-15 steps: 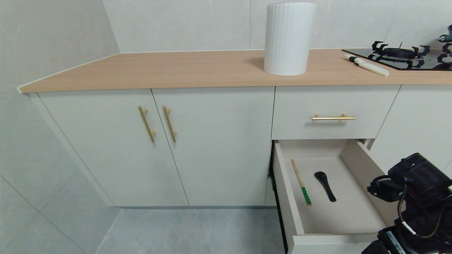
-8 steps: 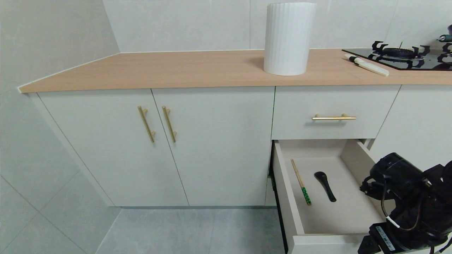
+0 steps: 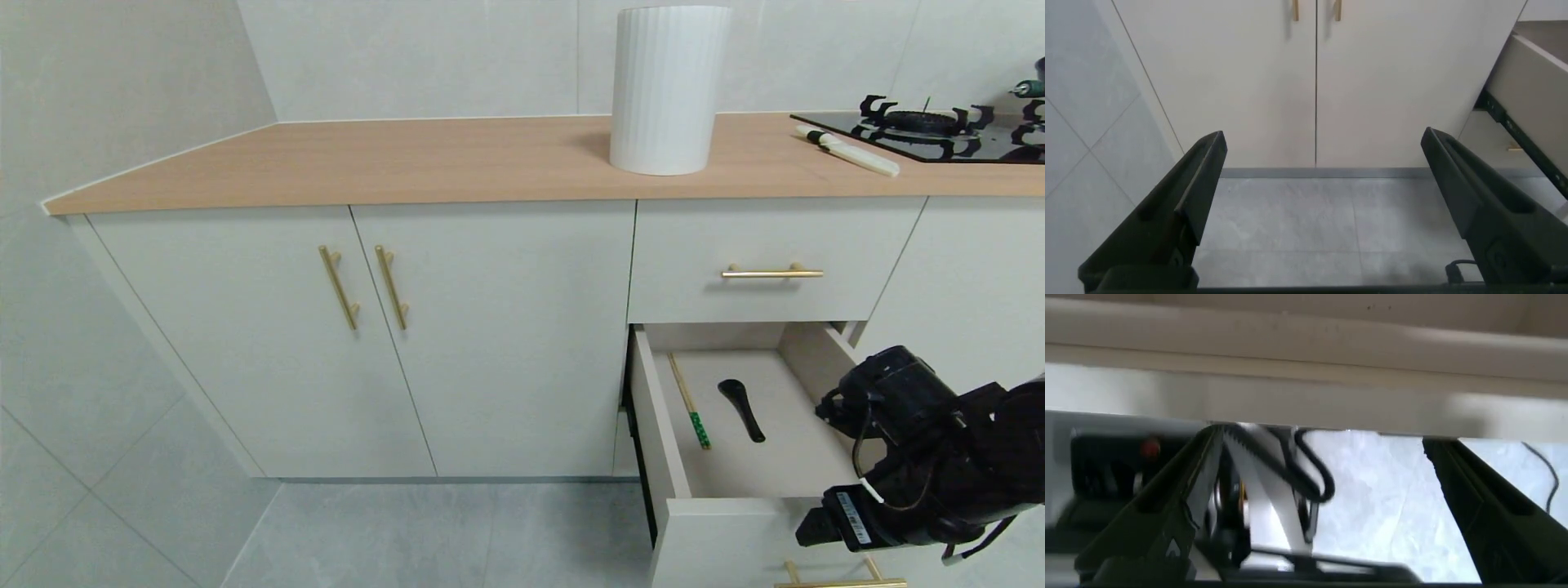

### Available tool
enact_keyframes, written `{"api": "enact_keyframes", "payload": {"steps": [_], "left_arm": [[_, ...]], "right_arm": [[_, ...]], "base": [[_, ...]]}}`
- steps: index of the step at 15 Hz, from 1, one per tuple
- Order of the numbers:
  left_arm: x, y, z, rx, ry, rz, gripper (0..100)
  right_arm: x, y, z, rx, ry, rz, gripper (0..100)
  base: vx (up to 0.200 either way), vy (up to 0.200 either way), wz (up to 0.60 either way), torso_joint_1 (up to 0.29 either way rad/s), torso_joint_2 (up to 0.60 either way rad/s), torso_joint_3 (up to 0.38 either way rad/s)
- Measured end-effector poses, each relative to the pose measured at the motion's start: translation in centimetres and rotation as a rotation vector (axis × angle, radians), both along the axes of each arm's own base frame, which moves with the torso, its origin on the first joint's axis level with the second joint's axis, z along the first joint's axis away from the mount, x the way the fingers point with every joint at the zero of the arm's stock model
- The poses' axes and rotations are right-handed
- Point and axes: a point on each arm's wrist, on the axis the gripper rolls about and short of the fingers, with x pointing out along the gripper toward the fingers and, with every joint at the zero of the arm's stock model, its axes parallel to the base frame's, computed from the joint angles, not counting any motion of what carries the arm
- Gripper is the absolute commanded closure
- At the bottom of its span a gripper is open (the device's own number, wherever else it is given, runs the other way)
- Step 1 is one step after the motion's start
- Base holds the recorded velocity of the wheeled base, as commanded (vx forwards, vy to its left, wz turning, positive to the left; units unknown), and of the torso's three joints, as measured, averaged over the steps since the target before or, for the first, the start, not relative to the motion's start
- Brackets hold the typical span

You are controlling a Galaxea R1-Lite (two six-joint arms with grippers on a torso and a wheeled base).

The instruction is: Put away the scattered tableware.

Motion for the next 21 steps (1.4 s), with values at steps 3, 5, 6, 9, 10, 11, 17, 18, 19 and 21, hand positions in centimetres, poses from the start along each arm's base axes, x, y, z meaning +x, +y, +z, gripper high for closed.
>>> {"api": "enact_keyframes", "payload": {"steps": [3,5,6,9,10,11,17,18,19,21], "left_arm": [[0.0,0.0,0.0,0.000,0.000,0.000,0],[0.0,0.0,0.0,0.000,0.000,0.000,0],[0.0,0.0,0.0,0.000,0.000,0.000,0],[0.0,0.0,0.0,0.000,0.000,0.000,0],[0.0,0.0,0.0,0.000,-0.001,0.000,0],[0.0,0.0,0.0,0.000,-0.001,0.000,0],[0.0,0.0,0.0,0.000,0.000,0.000,0],[0.0,0.0,0.0,0.000,0.000,-0.001,0],[0.0,0.0,0.0,0.000,-0.001,0.000,0],[0.0,0.0,0.0,0.000,-0.001,0.000,0]], "right_arm": [[2.2,-0.4,-0.4,0.029,-0.103,-0.035,0],[4.2,-0.7,-0.7,0.046,-0.182,-0.061,0],[5.0,-0.8,-1.0,0.046,-0.186,-0.073,0],[8.3,-0.8,-1.2,0.056,-0.227,-0.096,0],[9.5,-0.7,-1.2,0.060,-0.245,-0.103,0],[10.5,-0.6,-1.3,0.064,-0.261,-0.105,0],[14.6,0.1,-2.9,0.068,-0.452,-0.152,0],[14.9,0.1,-3.3,0.062,-0.483,-0.163,0],[15.2,0.1,-3.8,0.051,-0.504,-0.174,0],[15.7,0.2,-4.2,0.046,-0.561,-0.192,0]], "base": [[0.000,0.000,0.00,0.000,0.00,0.000],[0.000,0.000,0.00,0.000,0.00,0.000],[0.000,0.000,0.00,0.000,0.00,0.000],[0.000,0.000,0.00,0.000,0.00,0.000],[0.000,0.000,0.00,0.000,0.00,0.000],[0.000,0.000,0.00,0.000,0.00,0.000],[0.000,0.000,0.00,0.000,0.00,0.000],[0.000,0.000,0.00,0.000,0.00,0.000],[0.000,0.000,0.00,0.000,0.00,0.000],[0.000,0.000,0.00,0.000,0.00,0.000]]}}
